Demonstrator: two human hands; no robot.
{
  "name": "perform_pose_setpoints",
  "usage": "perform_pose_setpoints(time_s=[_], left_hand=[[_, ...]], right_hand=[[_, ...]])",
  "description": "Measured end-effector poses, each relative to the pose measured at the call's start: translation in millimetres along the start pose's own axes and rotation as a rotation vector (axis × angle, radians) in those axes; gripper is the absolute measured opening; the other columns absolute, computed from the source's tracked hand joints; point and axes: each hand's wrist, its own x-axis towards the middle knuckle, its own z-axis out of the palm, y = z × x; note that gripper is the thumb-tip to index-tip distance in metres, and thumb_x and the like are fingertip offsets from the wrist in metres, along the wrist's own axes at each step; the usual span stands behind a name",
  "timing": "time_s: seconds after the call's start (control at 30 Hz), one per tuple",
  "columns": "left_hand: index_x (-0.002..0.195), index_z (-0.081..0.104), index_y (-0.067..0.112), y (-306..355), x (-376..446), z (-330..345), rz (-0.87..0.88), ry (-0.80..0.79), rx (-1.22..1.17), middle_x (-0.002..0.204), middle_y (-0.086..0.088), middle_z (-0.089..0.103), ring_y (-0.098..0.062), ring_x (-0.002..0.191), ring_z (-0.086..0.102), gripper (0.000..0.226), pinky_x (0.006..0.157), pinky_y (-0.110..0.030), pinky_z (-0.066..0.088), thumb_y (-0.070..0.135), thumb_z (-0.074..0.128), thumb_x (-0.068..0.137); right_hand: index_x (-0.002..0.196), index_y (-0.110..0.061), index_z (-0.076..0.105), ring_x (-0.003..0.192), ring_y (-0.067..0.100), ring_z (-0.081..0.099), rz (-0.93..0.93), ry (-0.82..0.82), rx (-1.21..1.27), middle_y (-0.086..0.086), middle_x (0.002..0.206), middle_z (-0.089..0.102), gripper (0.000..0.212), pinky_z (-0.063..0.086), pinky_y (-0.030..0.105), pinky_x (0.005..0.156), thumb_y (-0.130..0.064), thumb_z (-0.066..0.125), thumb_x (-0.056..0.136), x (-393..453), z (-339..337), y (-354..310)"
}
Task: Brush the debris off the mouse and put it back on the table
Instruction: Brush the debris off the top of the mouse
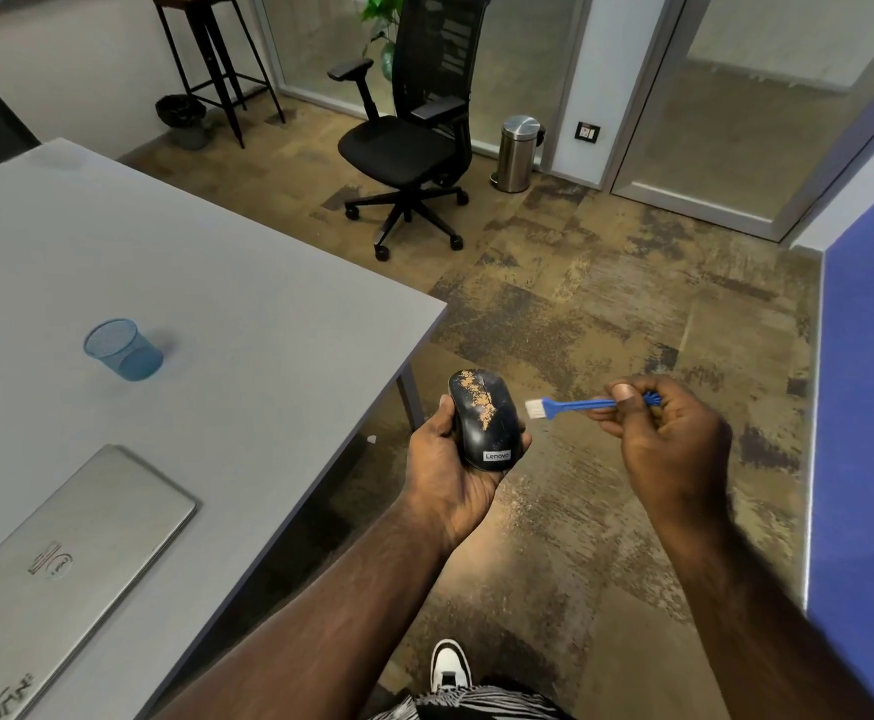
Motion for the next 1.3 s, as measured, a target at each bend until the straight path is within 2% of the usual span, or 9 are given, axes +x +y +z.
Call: perform_pose_setpoints(time_s=[0.17, 0.27, 0.4, 0.53, 0.73, 0.9, 1.0, 1.13, 1.3], left_hand=[[0.134, 0.052, 0.006, 1, 0, 1, 0.024, -0.001, -0.021, 0.12, -0.018, 0.062, -0.029, 0.089, 0.065, 0.052, 0.081, -0.045, 0.055, 0.042, 0.036, 0.101], [0.138, 0.049, 0.003, -1, 0, 3, 0.031, 0.023, 0.008, 0.127, -0.02, 0.055, -0.029, 0.088, 0.061, 0.057, 0.08, -0.044, 0.054, 0.043, 0.034, 0.101], [0.136, 0.05, 0.006, 1, -1, 3, 0.023, 0.009, -0.007, 0.132, -0.021, 0.056, -0.031, 0.092, 0.062, 0.053, 0.08, -0.044, 0.054, 0.042, 0.035, 0.101], [0.136, 0.049, 0.005, 2, -2, -1, 0.009, 0.011, 0.013, 0.12, -0.023, 0.059, -0.033, 0.085, 0.064, 0.053, 0.073, -0.043, 0.058, 0.043, 0.036, 0.1], [0.136, 0.052, 0.005, -1, 0, -1, 0.021, 0.017, -0.031, 0.137, -0.018, 0.053, -0.03, 0.098, 0.06, 0.053, 0.101, -0.048, 0.044, 0.042, 0.037, 0.1], [0.137, 0.048, 0.007, 1, -4, 1, 0.017, 0.019, 0.008, 0.134, -0.022, 0.054, -0.033, 0.092, 0.062, 0.052, 0.073, -0.044, 0.058, 0.043, 0.035, 0.101], [0.135, 0.051, 0.007, 0, -4, 2, 0.033, 0.027, 0.025, 0.122, -0.017, 0.061, -0.029, 0.088, 0.065, 0.052, 0.073, -0.042, 0.057, 0.042, 0.034, 0.101], [0.135, 0.051, 0.004, -3, -4, 4, 0.042, 0.038, 0.058, 0.119, -0.018, 0.061, -0.029, 0.089, 0.063, 0.054, 0.08, -0.045, 0.052, 0.042, 0.033, 0.101], [0.138, 0.046, 0.004, -1, -8, 5, 0.03, 0.023, 0.05, 0.134, -0.024, 0.052, -0.032, 0.091, 0.06, 0.056, 0.084, -0.045, 0.052, 0.043, 0.034, 0.101]], right_hand=[[0.087, -0.037, 0.069, 0.07, 0.008, 0.075, -0.005, -0.091, 0.206, -0.014, 0.083, 0.075, 0.011, 0.061, 0.024, 0.06, -0.033, 0.06, 0.091, -6, -6, -15], [0.091, -0.033, 0.07, 0.072, 0.004, 0.074, -0.067, -0.187, 0.121, -0.012, 0.076, 0.074, 0.009, 0.06, 0.024, 0.06, -0.031, 0.061, 0.092, -18, 1, -17], [0.099, -0.028, 0.068, 0.071, 0.0, 0.073, -0.062, -0.035, -0.026, -0.022, 0.077, 0.067, 0.013, 0.063, 0.031, 0.062, -0.016, 0.062, 0.095, -10, 5, -8], [0.094, -0.037, 0.07, 0.071, 0.007, 0.075, -0.005, 0.027, 0.053, -0.017, 0.072, 0.072, 0.015, 0.064, 0.037, 0.065, -0.025, 0.06, 0.095, 0, -4, -2], [0.092, -0.035, 0.07, 0.069, 0.001, 0.074, -0.069, -0.118, 0.106, -0.018, 0.075, 0.073, 0.009, 0.06, 0.021, 0.058, -0.029, 0.063, 0.092, -12, 1, -10], [0.086, -0.037, 0.068, 0.068, 0.006, 0.074, 0.011, 0.014, 0.117, -0.014, 0.069, 0.073, 0.019, 0.063, 0.031, 0.064, -0.021, 0.062, 0.095, -1, -3, -8], [0.086, -0.039, 0.069, 0.069, 0.006, 0.075, -0.017, -0.078, 0.215, -0.017, 0.082, 0.075, 0.011, 0.061, 0.024, 0.06, -0.034, 0.06, 0.091, -8, 0, -24], [0.096, -0.026, 0.073, 0.065, 0.014, 0.074, -0.106, -0.125, 0.037, -0.016, 0.073, 0.072, 0.017, 0.061, 0.043, 0.054, -0.035, 0.058, 0.093, -14, 10, -30], [0.1, -0.017, 0.072, 0.069, -0.012, 0.067, -0.086, -0.005, -0.117, -0.029, 0.072, 0.06, 0.013, 0.054, 0.01, 0.055, -0.022, 0.061, 0.095, 0, 9, -19]])
